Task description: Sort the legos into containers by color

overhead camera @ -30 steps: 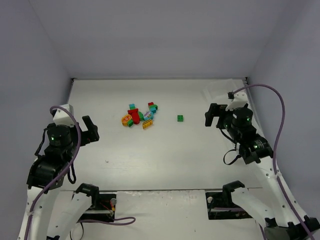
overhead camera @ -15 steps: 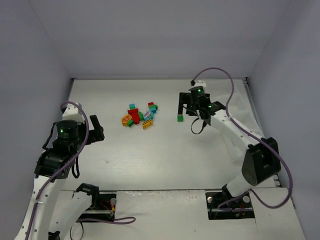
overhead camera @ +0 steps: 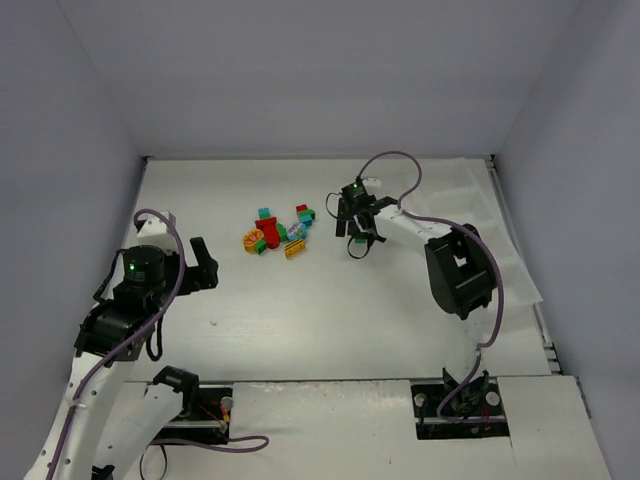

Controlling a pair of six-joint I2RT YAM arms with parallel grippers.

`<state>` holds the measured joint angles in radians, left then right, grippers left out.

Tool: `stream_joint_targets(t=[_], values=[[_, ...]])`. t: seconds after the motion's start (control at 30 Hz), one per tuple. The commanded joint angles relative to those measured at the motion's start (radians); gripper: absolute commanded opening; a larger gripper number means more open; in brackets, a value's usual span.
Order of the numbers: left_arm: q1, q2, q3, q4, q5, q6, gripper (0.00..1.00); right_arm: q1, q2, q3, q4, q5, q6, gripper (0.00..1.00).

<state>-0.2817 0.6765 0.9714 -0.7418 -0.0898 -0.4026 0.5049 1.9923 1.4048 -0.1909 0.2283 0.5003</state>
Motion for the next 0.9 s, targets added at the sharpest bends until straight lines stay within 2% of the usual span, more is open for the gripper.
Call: stream_joint_targets(t=[0.0,0.07,0.13,0.17,0.23,0.33,0.37,0.4,0.5,0.67,0.87], values=[[-0.005,0.018,0.001,0.067,0.018,-0.027,0.97,0.004,0.028,0.077,0.007,0.06,0.0,0.77],[-0.005,0.026,0.01,0.064,0.013,-0.028,0.97,0.004,0.062,0.094,0.007,0.063,-0.012,0.74],[-0.005,0.034,0.016,0.059,0.01,-0.03,0.97,0.003,0.082,0.1,0.007,0.065,-0.019,0.65],[-0.005,0.035,0.019,0.061,0.01,-0.03,0.97,0.001,0.086,0.102,0.008,0.069,-0.02,0.52],[-0.005,0.037,0.02,0.059,0.006,-0.021,0.97,0.003,0.091,0.1,0.007,0.077,-0.019,0.42],[-0.005,0.043,0.013,0.064,-0.01,-0.019,0.97,0.003,0.083,0.095,0.007,0.097,-0.029,0.2],[-0.005,0.046,0.01,0.068,-0.008,-0.018,0.97,0.001,0.076,0.095,0.007,0.111,-0.035,0.06],[-0.005,0.049,0.01,0.073,-0.007,-0.018,0.97,0.0,0.05,0.089,0.007,0.126,-0.049,0.0],[-0.005,0.074,0.019,0.084,0.012,-0.018,0.97,-0.038,-0.021,0.077,0.01,0.177,-0.078,0.0],[-0.005,0.101,0.018,0.104,0.024,-0.018,0.97,-0.193,-0.136,0.065,0.016,0.243,-0.115,0.0],[-0.005,0.113,0.006,0.139,0.038,-0.018,0.97,-0.36,-0.176,0.062,0.021,0.263,-0.137,0.01]])
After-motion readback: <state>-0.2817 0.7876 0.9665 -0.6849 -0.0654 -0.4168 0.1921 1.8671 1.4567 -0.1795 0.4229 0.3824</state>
